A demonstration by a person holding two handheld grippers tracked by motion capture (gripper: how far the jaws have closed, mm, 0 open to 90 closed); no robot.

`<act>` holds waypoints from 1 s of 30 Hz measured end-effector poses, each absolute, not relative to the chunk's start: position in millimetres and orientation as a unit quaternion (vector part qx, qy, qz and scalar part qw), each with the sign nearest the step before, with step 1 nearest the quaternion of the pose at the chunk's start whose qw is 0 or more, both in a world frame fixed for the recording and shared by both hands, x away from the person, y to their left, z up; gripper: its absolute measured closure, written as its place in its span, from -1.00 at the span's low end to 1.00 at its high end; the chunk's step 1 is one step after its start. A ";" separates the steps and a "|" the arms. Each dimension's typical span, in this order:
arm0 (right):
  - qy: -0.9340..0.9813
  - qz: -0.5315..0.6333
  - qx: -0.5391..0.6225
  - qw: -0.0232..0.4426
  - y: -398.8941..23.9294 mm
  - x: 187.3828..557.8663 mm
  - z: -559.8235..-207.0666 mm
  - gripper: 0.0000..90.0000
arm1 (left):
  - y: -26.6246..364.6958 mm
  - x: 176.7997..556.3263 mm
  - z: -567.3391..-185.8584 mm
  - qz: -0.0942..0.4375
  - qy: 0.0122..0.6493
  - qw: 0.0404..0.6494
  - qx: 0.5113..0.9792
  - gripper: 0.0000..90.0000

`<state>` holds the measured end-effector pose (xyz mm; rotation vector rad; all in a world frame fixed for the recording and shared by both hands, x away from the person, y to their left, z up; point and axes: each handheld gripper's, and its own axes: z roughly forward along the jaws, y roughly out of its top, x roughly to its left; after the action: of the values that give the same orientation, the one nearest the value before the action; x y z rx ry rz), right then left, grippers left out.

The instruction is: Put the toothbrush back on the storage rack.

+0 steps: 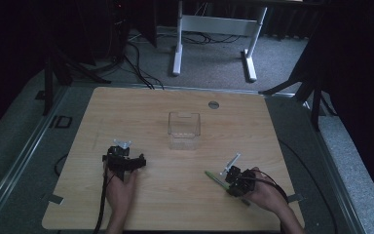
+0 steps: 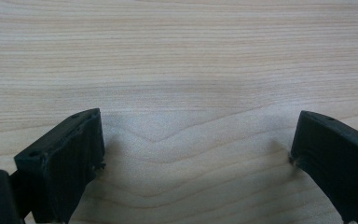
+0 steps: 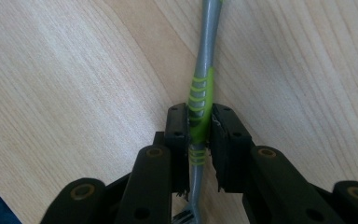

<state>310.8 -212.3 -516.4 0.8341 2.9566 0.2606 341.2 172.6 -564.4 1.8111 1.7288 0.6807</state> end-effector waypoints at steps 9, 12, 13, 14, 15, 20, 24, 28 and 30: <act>0.960 0.079 0.269 0.026 -210.7 312.1 -517.0 0.75 | 172.6 341.2 -564.4 0.253 0.641 0.270 0.672 -0.93; 0.961 0.075 0.265 0.027 -209.2 311.7 -516.8 0.76 | 172.6 341.2 -564.4 0.252 0.641 0.270 0.672 -0.93; 0.963 0.074 0.259 0.031 -208.0 311.3 -517.2 0.76 | 172.6 341.2 -564.4 0.252 0.641 0.270 0.672 -0.93; 0.963 0.073 0.259 0.032 -206.9 310.8 -517.1 0.77 | 172.6 341.2 -564.4 0.252 0.641 0.270 0.672 -0.93; 0.963 0.074 0.257 0.036 -206.1 310.5 -517.3 0.77 | 172.6 341.2 -564.4 0.252 0.641 0.270 0.672 -0.93; 0.964 0.079 0.250 0.041 -203.4 309.5 -517.3 0.78 | 172.6 341.2 -564.3 0.252 0.641 0.270 0.672 -0.93; 0.963 0.086 0.252 0.043 -204.1 309.1 -516.3 0.78 | 172.6 341.2 -564.3 0.252 0.641 0.270 0.672 -0.93; 0.960 0.099 0.256 0.053 -206.5 308.1 -510.6 0.78 | 172.7 341.3 -564.3 0.252 0.641 0.270 0.672 -0.93; 0.957 0.108 0.261 0.061 -208.2 308.0 -505.3 0.78 | 172.7 341.3 -564.3 0.252 0.641 0.270 0.672 -0.93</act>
<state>308.0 -208.2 -505.3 0.7894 2.8963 0.3267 341.3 172.7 -564.3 1.8118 1.7287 0.6795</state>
